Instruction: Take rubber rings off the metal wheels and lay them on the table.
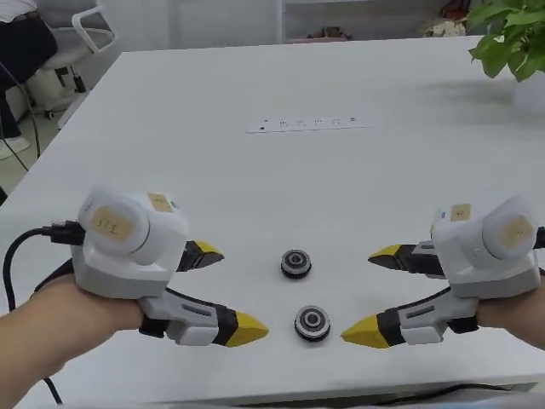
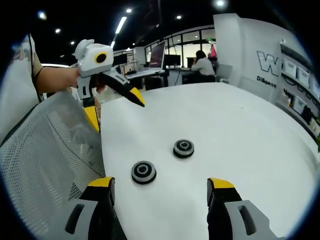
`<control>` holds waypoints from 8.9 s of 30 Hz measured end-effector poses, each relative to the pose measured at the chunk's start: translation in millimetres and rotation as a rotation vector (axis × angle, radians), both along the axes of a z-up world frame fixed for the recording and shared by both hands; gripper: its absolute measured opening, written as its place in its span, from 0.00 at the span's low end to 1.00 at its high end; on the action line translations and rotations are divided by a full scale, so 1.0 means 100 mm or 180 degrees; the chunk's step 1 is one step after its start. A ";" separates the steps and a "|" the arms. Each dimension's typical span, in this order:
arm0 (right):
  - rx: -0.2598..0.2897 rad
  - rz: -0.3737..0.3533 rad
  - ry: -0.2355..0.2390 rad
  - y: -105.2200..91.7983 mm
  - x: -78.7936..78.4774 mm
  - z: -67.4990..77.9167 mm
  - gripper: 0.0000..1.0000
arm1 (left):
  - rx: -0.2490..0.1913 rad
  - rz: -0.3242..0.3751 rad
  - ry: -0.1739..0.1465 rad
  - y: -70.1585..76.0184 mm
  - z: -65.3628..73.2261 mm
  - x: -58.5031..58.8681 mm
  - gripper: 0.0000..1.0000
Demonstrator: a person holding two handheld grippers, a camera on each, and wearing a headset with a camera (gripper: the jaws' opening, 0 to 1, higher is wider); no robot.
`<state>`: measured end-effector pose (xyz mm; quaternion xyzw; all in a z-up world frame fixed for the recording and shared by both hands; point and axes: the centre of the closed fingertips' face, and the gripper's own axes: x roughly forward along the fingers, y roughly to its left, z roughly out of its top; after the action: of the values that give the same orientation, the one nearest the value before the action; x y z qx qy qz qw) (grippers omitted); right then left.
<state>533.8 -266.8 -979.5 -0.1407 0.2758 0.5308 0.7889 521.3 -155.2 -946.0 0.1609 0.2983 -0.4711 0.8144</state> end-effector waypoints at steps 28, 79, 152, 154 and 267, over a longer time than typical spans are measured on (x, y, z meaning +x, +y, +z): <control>0.0090 0.0381 0.0008 0.19 -0.08 -0.19 0.47 | 0.0082 -0.0390 0.0109 -0.39 -0.24 -0.03 0.55; 0.0062 0.0718 0.0070 0.33 -0.20 -0.39 0.20 | 0.0212 -0.0799 0.0247 -0.77 -0.58 -0.05 0.19; 0.0852 -0.0281 0.1172 0.23 -0.14 -0.27 0.00 | 0.0393 -0.0749 -0.0165 -0.79 -0.61 -0.04 0.13; 0.0850 -0.0273 0.1174 0.24 -0.15 -0.27 0.00 | 0.0399 -0.0738 -0.0161 -0.79 -0.61 -0.04 0.12; 0.1089 0.0078 0.1060 0.54 -0.07 0.28 0.00 | -0.0014 -0.0200 -0.0125 -0.13 0.13 -0.12 0.53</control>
<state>526.7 -212.4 -951.3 0.0813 0.3064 0.5952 0.7384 509.4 -167.8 -933.3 0.1776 0.2761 -0.4939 0.8052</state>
